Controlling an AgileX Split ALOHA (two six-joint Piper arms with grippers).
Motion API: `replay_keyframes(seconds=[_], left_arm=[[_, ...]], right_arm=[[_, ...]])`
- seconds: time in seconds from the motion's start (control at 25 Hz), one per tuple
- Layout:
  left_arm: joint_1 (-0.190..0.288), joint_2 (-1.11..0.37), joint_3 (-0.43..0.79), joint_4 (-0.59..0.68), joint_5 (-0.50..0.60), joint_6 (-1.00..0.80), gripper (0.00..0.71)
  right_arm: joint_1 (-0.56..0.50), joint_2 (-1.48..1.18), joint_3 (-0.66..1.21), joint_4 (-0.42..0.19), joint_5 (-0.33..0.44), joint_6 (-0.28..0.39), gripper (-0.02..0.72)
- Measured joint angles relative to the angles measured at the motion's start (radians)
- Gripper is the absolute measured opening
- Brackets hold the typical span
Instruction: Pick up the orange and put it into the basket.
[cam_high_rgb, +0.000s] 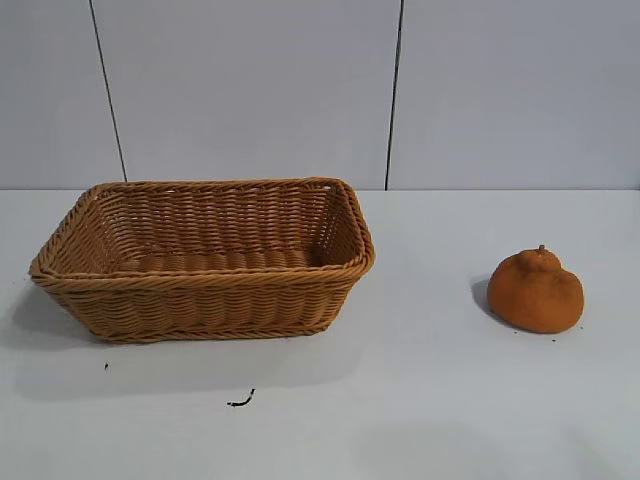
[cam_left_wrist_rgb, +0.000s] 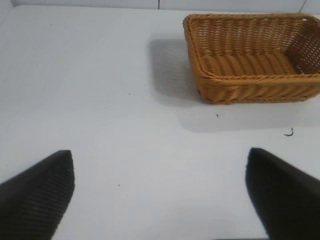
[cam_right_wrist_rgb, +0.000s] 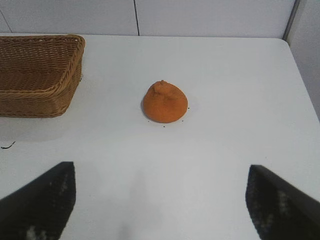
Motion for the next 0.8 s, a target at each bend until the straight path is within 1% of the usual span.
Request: replay_keyframes(seconds=[0.28,0.4,0.64,0.8], left_arm=[[0.0,0.0,0.0,0.0,0.0,0.0,0.666],[0.0,0.0,0.0,0.0,0.0,0.0,0.666],[0.0,0.0,0.0,0.0,0.0,0.0,0.666],[0.0,0.0,0.0,0.0,0.0,0.0,0.666]], right_arm=[[0.0,0.0,0.0,0.0,0.0,0.0,0.631],[0.0,0.065,-0.029,0.0,-0.001,0.011,0.631],[0.0,0.448,-0.187,0.002,-0.027,0.026,0.631],[0.0,0.756,-0.326,0.02,-0.03,0.027,0.631]])
